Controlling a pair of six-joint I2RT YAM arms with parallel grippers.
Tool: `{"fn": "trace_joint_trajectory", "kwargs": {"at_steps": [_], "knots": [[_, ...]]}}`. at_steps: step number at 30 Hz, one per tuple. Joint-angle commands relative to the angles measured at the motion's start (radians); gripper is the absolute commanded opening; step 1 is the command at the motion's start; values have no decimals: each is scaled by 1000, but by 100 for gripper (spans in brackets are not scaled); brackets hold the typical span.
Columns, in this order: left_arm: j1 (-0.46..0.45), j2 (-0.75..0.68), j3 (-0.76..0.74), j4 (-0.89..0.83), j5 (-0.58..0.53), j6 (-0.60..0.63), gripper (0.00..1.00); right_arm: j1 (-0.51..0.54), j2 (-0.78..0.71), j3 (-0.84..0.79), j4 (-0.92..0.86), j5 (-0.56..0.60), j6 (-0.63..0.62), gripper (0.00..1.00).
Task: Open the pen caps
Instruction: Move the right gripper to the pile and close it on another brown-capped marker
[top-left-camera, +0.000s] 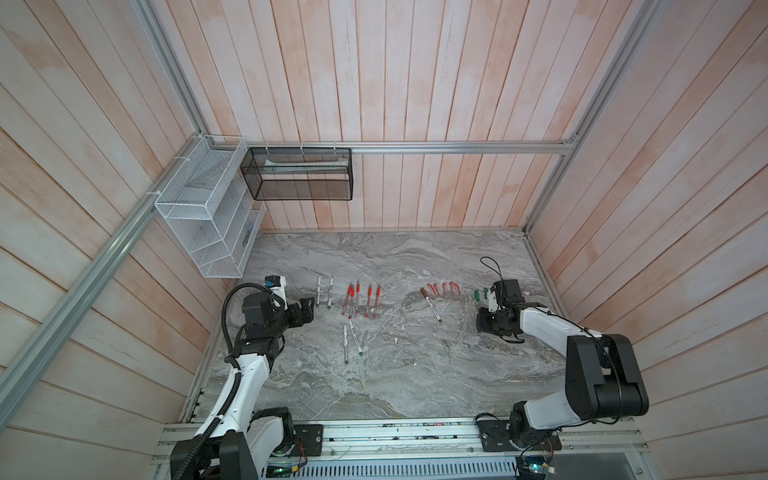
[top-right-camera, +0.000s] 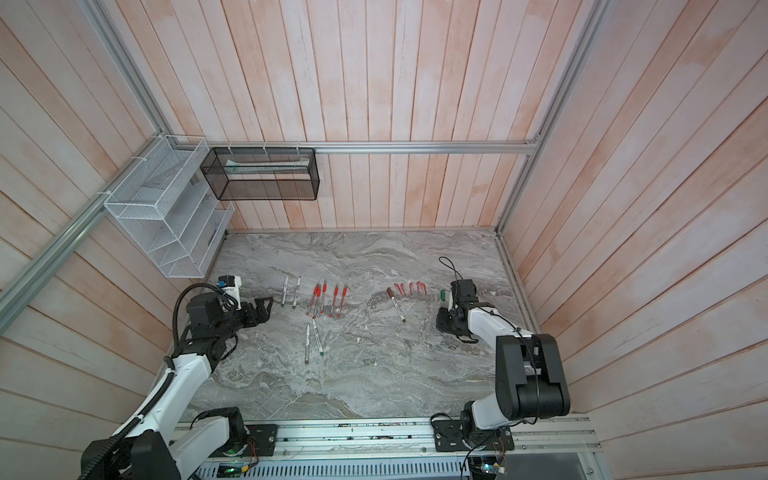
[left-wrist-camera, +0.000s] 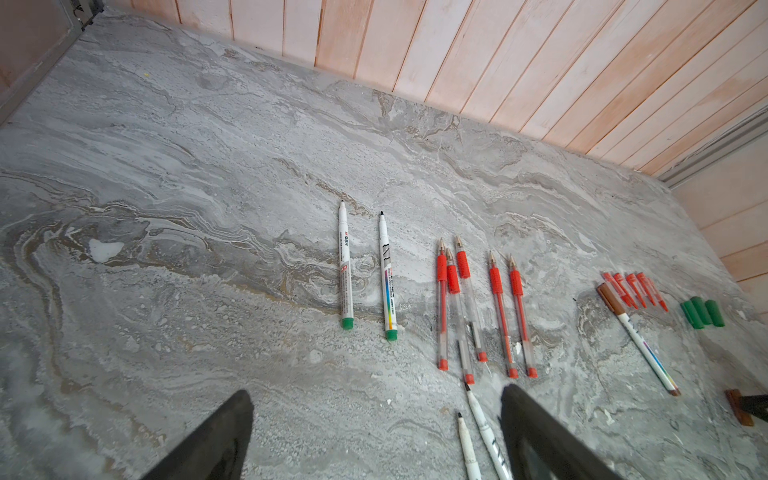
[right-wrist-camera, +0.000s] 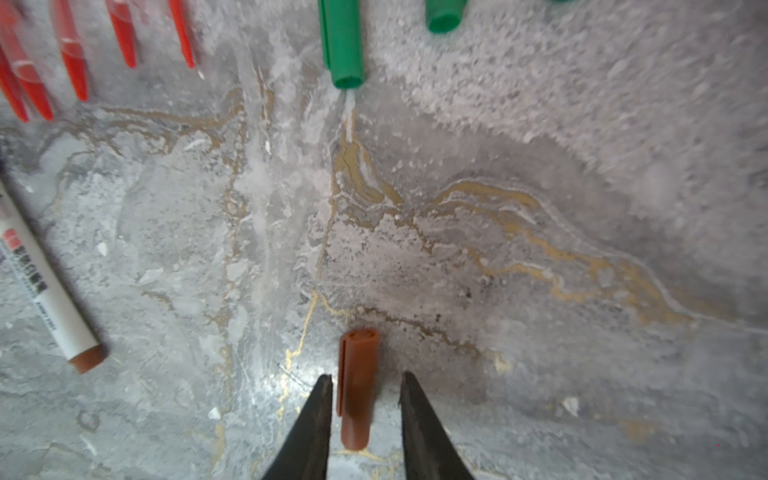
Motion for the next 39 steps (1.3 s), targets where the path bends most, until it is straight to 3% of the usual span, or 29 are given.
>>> {"fn": "trace_joint_trajectory", "kwargs": {"at_steps": [1,8,13,18,30,39], "knots": [[0,-17,35,1,-7,19,94,6,-53,67,-43,-14,-1,31],[-10,-11,49,-7,7,10,94,108,-4,201,-68,-34,1,31],[-15,-12,52,-16,-3,11,94,216,137,360,-105,7,-21,30],[-15,-19,56,-12,-15,22,94,297,304,527,-148,-31,-60,28],[-9,-29,66,-29,5,16,95,339,560,778,-251,-40,-86,24],[-6,-33,55,-16,-2,22,95,351,633,830,-256,-76,-94,24]]}}
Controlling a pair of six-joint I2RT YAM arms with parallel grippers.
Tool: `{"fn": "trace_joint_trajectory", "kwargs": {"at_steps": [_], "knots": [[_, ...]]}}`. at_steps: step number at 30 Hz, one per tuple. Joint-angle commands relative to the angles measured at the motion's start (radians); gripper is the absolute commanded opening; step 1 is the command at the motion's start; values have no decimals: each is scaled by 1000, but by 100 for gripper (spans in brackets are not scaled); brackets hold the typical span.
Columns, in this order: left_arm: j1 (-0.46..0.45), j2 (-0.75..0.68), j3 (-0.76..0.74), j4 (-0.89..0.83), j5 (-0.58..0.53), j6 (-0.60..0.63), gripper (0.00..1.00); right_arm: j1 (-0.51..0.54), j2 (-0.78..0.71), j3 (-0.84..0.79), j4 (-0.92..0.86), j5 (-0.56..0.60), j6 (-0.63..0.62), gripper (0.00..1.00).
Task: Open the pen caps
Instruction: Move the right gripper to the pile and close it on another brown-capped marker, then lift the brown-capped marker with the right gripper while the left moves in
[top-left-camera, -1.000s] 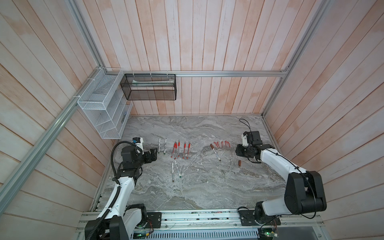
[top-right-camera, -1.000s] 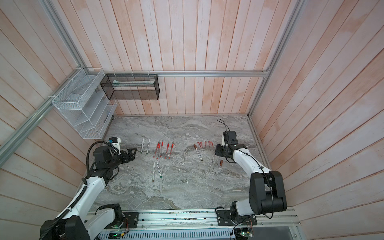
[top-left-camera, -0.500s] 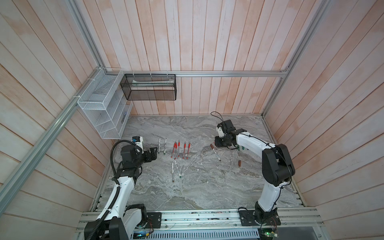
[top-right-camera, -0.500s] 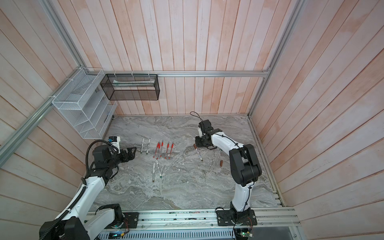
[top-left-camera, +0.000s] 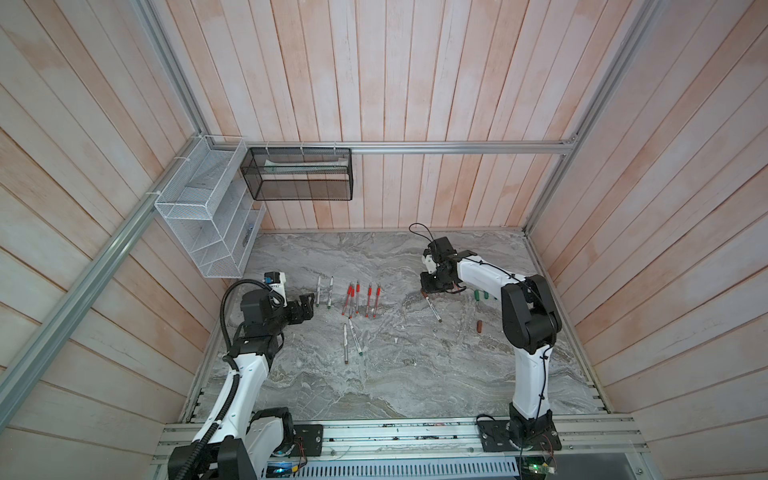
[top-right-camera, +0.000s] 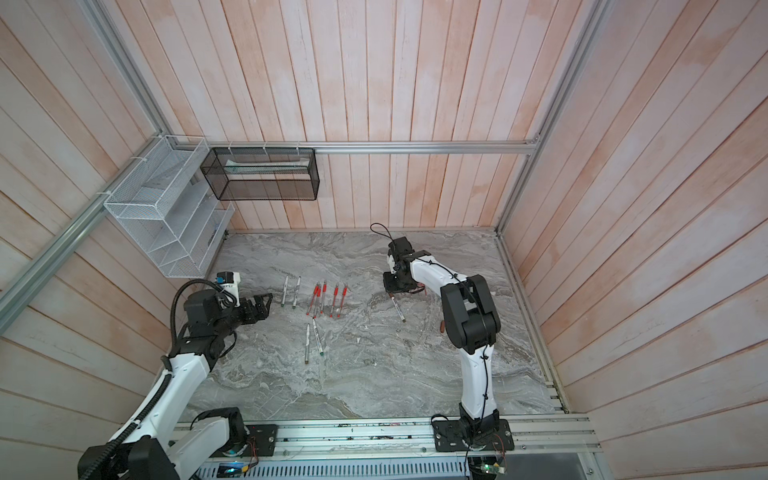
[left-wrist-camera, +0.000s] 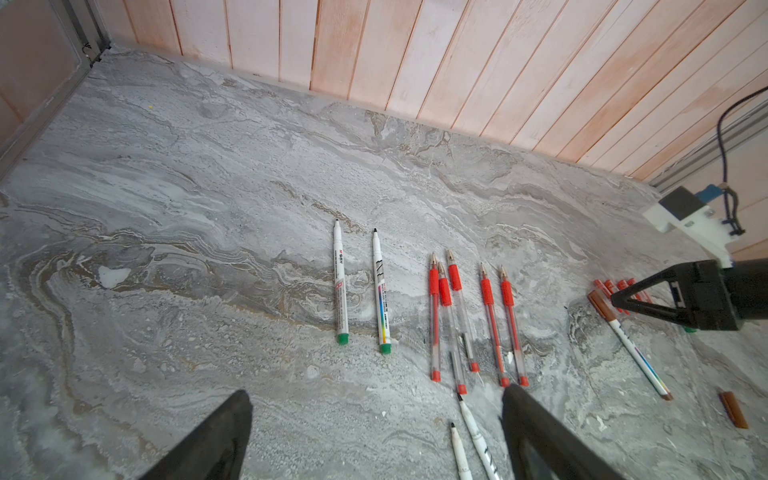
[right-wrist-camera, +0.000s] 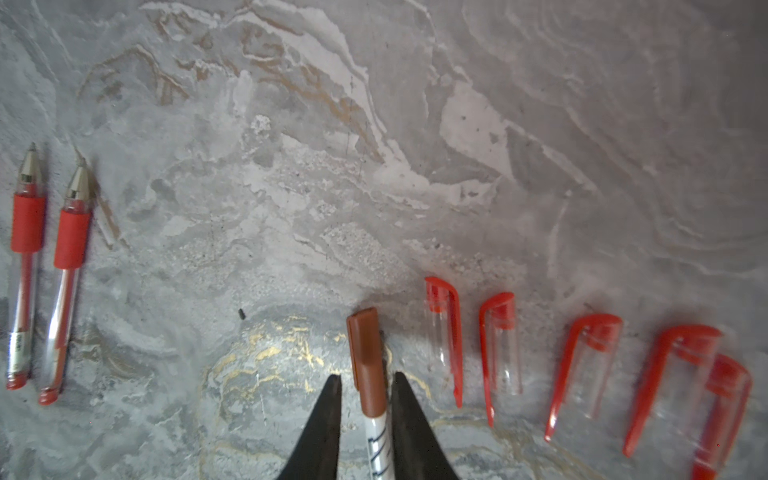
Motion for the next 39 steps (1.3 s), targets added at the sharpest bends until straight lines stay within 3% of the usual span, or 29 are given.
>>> {"fn": "trace_joint_trajectory", "kwargs": {"at_steps": [1,13,25,35,39], "knots": [[5,-16,15,8,1,14,95,8,28,23,-31,-25,-16,23],[18,-15,14,2,28,-2,95,7,89,47,-49,-12,-23,20],[19,-18,1,20,48,-9,95,6,54,13,-2,-31,-13,7],[9,-22,11,27,124,-37,95,6,-95,-21,60,-107,51,6],[2,-22,0,59,187,-64,95,8,-206,-111,193,-195,123,5]]}}
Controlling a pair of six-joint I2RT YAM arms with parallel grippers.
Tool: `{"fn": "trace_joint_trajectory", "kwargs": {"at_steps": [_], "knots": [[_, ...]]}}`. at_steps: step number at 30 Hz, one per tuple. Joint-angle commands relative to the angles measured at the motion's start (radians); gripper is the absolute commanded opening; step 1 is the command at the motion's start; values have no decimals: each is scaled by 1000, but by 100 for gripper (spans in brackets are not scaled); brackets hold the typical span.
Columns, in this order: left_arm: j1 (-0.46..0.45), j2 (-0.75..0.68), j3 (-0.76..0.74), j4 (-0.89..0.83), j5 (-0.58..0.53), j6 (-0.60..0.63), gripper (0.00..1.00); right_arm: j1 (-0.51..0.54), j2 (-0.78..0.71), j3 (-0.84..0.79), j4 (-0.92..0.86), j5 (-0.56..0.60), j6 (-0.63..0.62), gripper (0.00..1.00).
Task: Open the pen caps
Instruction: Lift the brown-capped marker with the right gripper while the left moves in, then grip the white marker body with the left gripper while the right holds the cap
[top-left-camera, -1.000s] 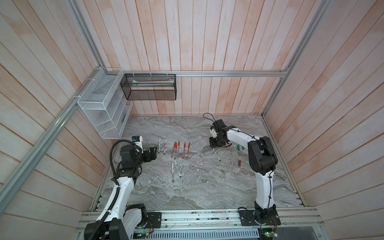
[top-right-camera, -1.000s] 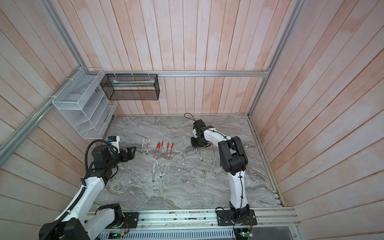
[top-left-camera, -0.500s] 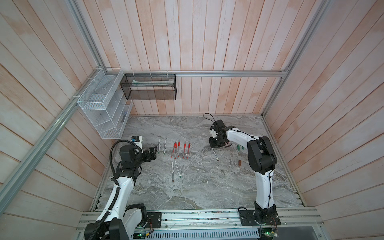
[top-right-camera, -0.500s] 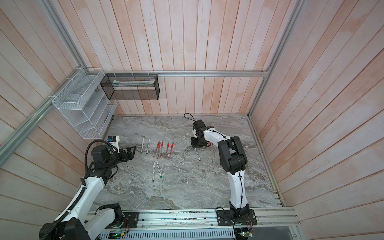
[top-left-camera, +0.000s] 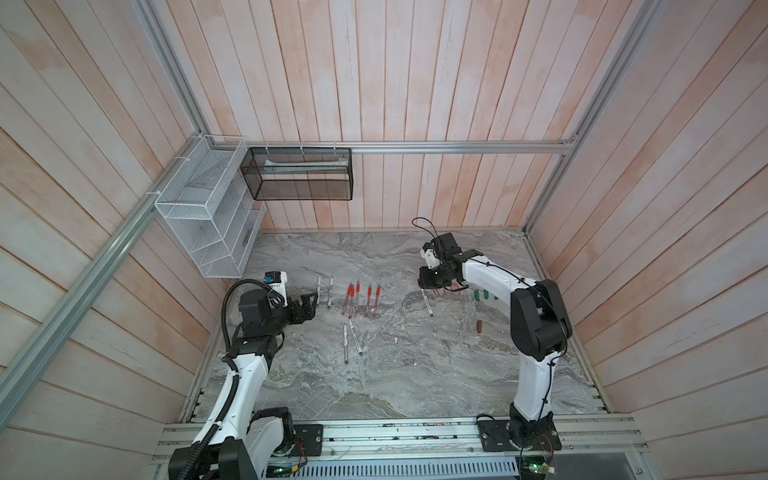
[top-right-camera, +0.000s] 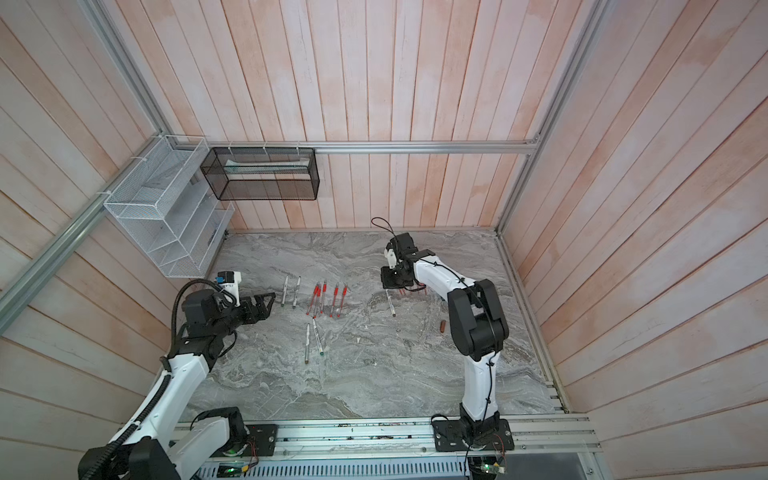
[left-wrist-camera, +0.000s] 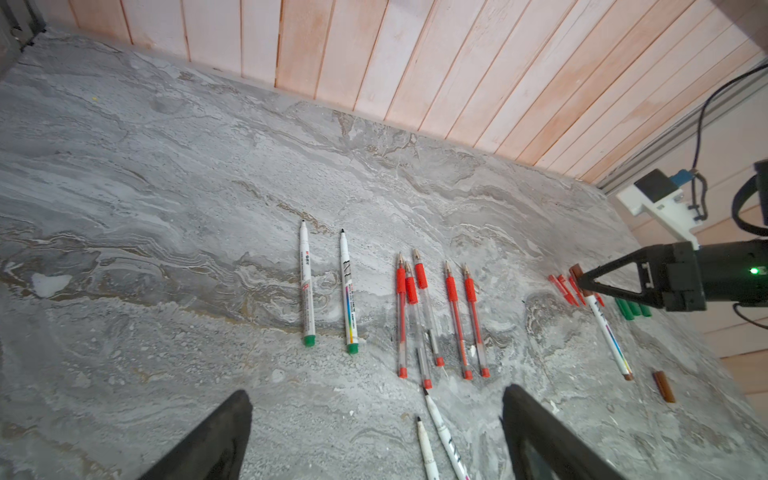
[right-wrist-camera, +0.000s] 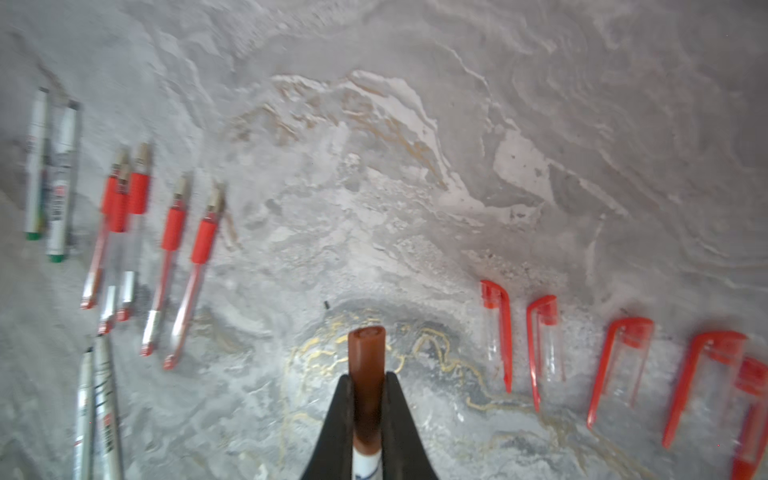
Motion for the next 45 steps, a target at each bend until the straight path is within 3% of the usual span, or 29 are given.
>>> {"fn": "trace_joint_trajectory", "kwargs": {"at_steps": [1,12,15,21,26,31,34,38,45], "knots": [[-10,-15,-2,50,93,-37,95,5,-103,-73,136,-93,98,4],[-68,38,-57,245,482,-293,95,40,-403,-511,888,-279,519,3],[-99,70,-43,327,535,-339,95,62,-451,-587,1045,-280,568,3],[-184,208,107,308,622,-341,93,110,-488,-676,1272,-269,651,1],[-274,321,182,367,660,-385,88,149,-483,-682,1330,-253,669,1],[-334,399,172,691,773,-564,88,182,-487,-721,1405,-223,692,1],[-349,431,156,841,779,-664,87,188,-480,-740,1471,-225,747,1],[-361,460,163,846,756,-651,84,208,-471,-744,1514,-232,753,1],[-419,486,207,730,747,-568,70,235,-464,-735,1538,-209,764,1]]}}
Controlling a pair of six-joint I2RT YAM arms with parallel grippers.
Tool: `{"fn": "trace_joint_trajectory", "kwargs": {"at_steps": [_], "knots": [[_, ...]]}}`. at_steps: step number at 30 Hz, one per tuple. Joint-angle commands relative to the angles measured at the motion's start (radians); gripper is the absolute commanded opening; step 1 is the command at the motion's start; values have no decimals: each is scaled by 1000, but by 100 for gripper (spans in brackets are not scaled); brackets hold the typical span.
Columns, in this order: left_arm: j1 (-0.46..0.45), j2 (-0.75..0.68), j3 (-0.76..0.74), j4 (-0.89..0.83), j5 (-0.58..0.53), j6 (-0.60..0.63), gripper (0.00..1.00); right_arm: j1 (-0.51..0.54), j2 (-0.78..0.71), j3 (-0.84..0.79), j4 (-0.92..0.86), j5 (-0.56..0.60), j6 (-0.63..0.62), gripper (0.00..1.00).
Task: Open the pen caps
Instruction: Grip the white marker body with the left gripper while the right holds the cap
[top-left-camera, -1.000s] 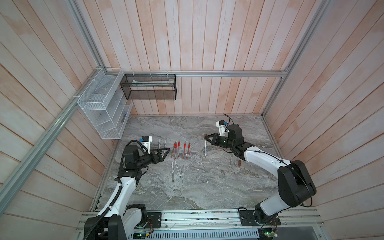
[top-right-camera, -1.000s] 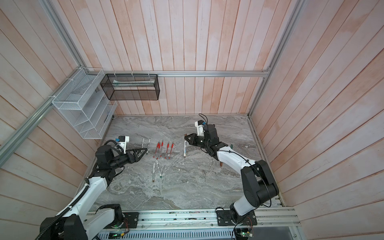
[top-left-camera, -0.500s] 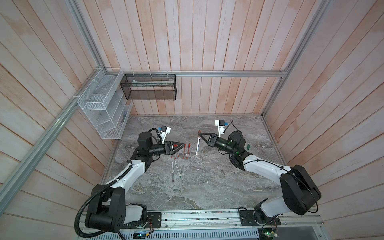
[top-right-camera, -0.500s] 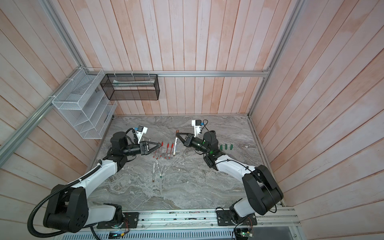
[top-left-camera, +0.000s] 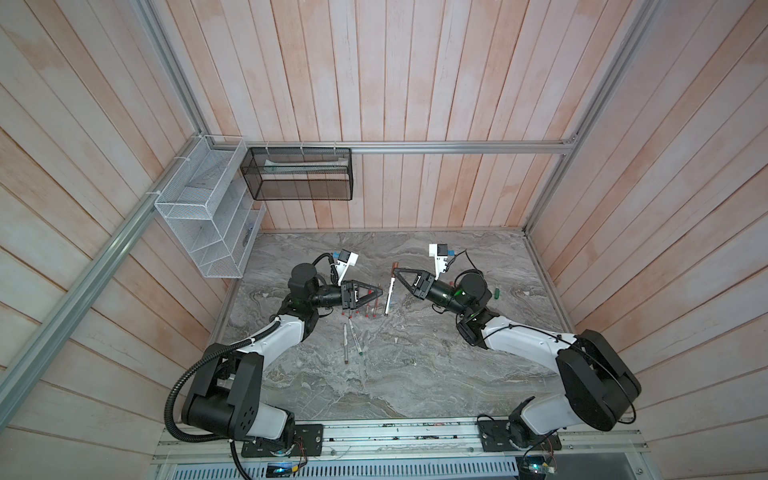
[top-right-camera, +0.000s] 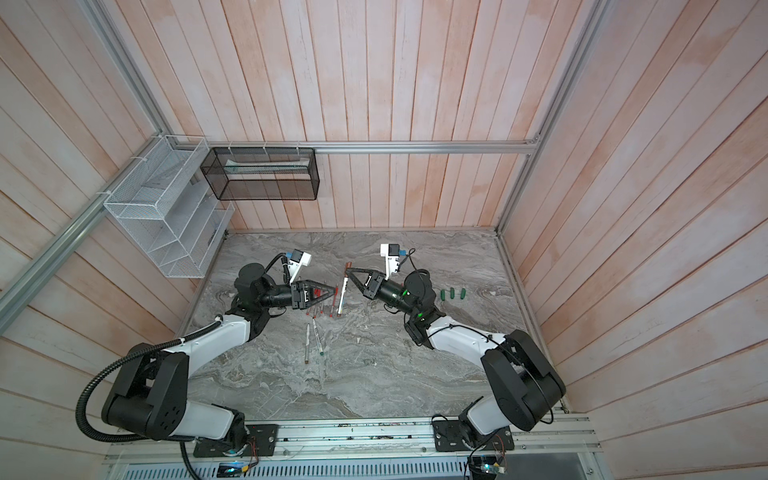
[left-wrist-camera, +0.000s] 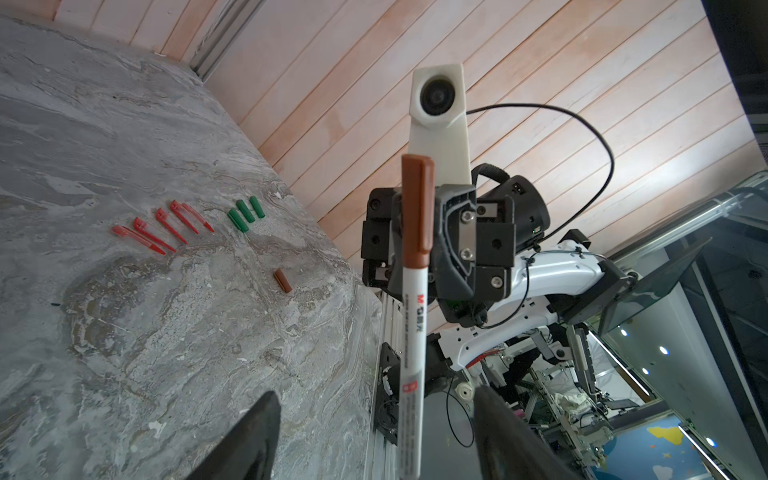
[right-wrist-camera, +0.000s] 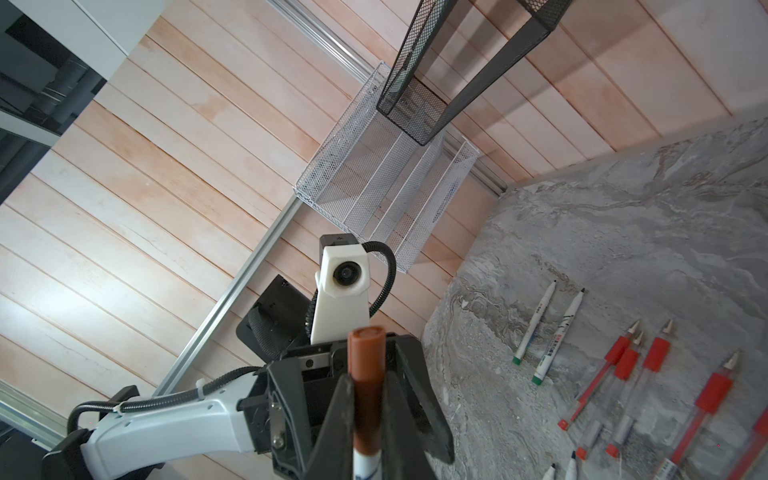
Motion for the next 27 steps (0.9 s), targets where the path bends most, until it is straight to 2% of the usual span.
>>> {"fn": "trace_joint_trajectory", "kwargs": {"at_steps": [1,9,18,22,27], "knots": [[-21,21,34,-23,7,44,67,16,9,6,48,21,1,1],[-43,21,38,-44,6,62,49,34,12,10,45,38,-8,1],[-55,29,68,-87,15,75,39,45,30,20,53,34,-2,1],[-58,29,60,-42,14,48,37,46,23,9,46,42,-16,1],[-58,27,84,-115,13,83,8,46,27,24,43,39,-12,1]]}}
